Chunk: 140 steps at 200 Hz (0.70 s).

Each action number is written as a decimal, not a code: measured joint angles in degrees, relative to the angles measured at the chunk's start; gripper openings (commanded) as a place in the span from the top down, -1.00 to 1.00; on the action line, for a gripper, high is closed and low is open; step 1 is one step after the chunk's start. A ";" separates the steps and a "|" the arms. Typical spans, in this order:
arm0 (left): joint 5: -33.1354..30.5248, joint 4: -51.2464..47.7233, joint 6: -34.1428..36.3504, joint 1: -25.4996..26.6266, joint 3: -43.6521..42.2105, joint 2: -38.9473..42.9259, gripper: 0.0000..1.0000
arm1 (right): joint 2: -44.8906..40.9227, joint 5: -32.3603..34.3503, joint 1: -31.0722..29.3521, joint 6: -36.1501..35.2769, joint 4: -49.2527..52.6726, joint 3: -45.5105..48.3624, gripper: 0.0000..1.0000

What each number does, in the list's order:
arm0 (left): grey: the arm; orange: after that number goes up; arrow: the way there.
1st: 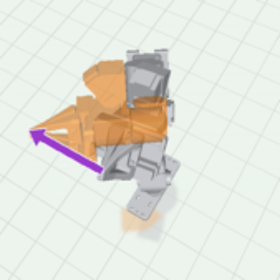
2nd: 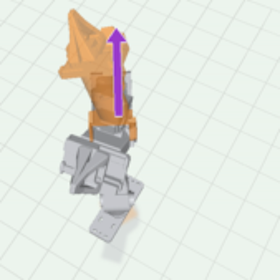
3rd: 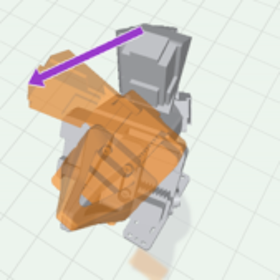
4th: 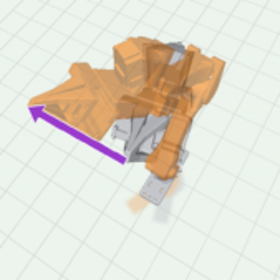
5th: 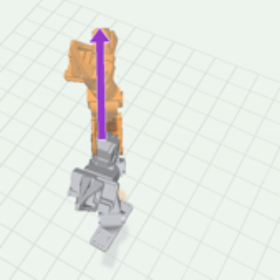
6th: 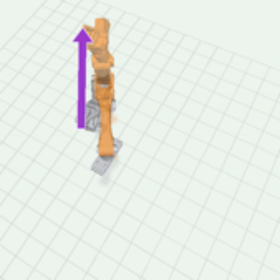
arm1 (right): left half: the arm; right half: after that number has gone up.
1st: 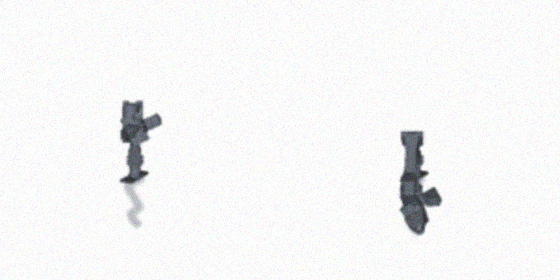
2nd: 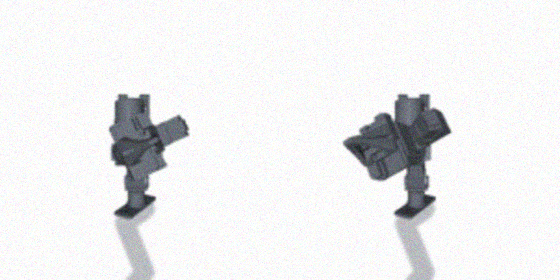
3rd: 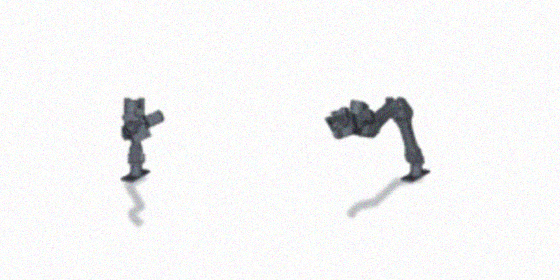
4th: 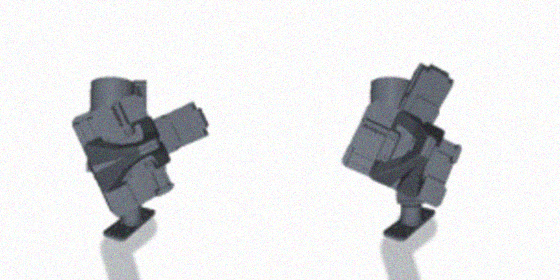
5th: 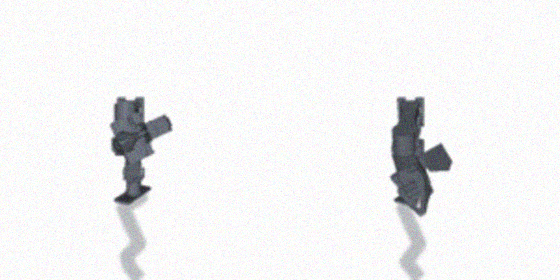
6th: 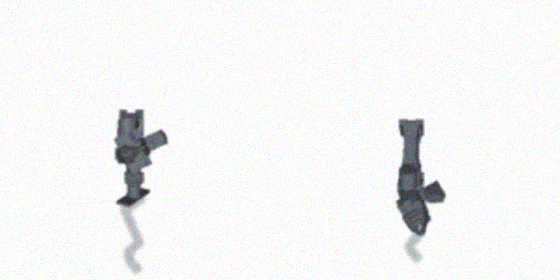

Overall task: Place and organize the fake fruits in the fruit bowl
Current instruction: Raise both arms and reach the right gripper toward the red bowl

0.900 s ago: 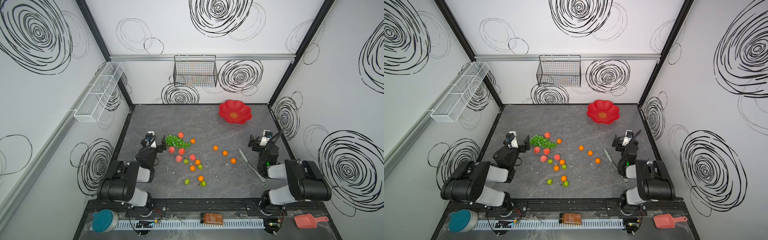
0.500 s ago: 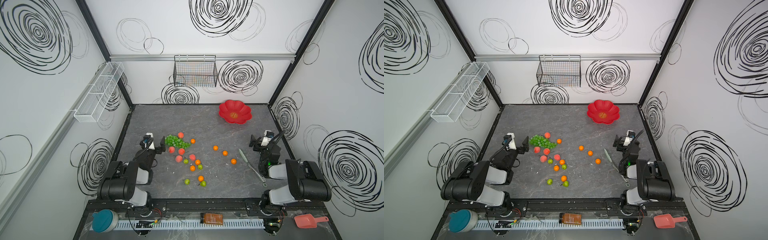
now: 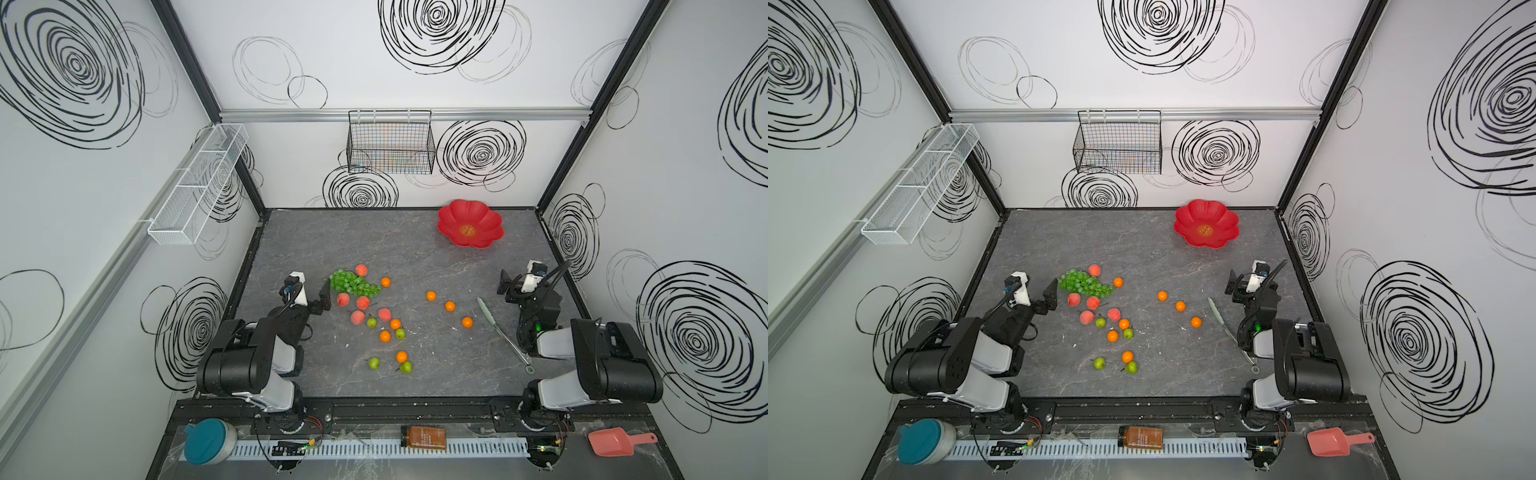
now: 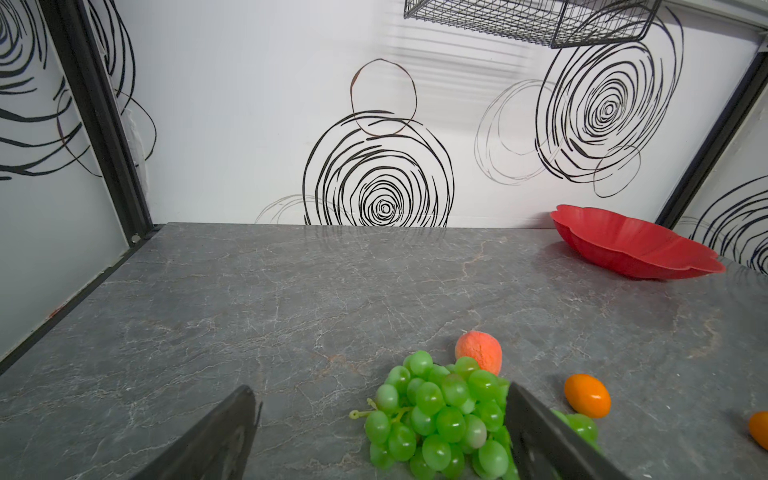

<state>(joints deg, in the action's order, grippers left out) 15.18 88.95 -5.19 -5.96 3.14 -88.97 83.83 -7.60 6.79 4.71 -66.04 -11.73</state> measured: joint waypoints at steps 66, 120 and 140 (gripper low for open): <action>-12.61 -1.14 1.31 6.95 -2.47 11.37 -0.92 | -9.09 -0.22 -0.02 1.64 12.07 -3.69 -1.00; -27.10 -24.63 0.70 17.22 1.97 35.34 -0.92 | -13.11 3.10 0.07 10.45 23.54 -9.16 -1.00; -30.21 -32.02 -1.49 20.55 3.69 39.12 -0.92 | -13.53 2.34 1.22 13.31 27.61 -11.52 -1.00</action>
<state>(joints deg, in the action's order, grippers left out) -15.03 56.93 -6.68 14.59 6.83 -49.84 70.30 -5.26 8.01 18.02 -38.44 -23.24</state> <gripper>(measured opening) 0.961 0.999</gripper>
